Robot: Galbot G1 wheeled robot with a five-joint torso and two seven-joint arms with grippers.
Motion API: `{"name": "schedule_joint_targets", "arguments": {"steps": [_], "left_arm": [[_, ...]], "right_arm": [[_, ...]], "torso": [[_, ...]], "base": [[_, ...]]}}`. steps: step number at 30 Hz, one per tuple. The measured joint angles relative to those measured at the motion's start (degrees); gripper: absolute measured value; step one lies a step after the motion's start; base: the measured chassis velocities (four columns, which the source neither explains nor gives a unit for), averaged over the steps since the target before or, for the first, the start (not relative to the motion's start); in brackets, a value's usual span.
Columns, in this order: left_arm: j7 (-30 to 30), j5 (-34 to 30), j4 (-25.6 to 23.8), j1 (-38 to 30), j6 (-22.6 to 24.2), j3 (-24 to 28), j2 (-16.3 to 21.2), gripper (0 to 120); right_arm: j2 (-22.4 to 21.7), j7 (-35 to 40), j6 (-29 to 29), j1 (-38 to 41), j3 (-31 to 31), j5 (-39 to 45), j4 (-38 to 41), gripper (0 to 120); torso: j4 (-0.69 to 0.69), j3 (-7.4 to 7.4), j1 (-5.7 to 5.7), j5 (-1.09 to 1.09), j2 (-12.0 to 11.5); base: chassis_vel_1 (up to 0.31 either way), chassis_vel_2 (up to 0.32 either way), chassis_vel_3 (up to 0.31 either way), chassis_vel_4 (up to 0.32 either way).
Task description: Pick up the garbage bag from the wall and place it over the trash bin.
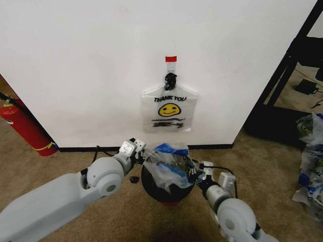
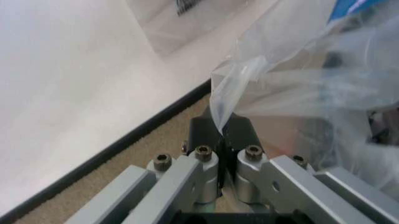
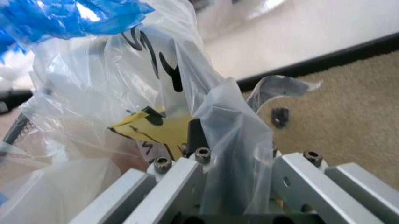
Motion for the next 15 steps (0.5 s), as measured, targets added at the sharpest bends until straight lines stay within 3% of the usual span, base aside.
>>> {"name": "schedule_joint_targets", "arguments": {"steps": [13,15], "left_arm": [[1.1,-1.7,-3.1,3.1,0.0,-1.2,4.0,0],[1.9,-1.4,-5.0,3.1,0.0,-2.0,4.3,6]], "right_arm": [[1.9,-2.6,1.9,-1.7,-0.3,-2.2,0.9,1],[2.2,-2.6,1.9,-1.6,-0.4,-2.6,0.8,1]], "torso": [[0.0,0.01,0.0,-0.01,0.0],[-0.01,0.01,0.0,0.01,0.0]], "base": [[0.0,0.0,0.0,0.0],[0.0,0.0,0.0,0.0]]}}
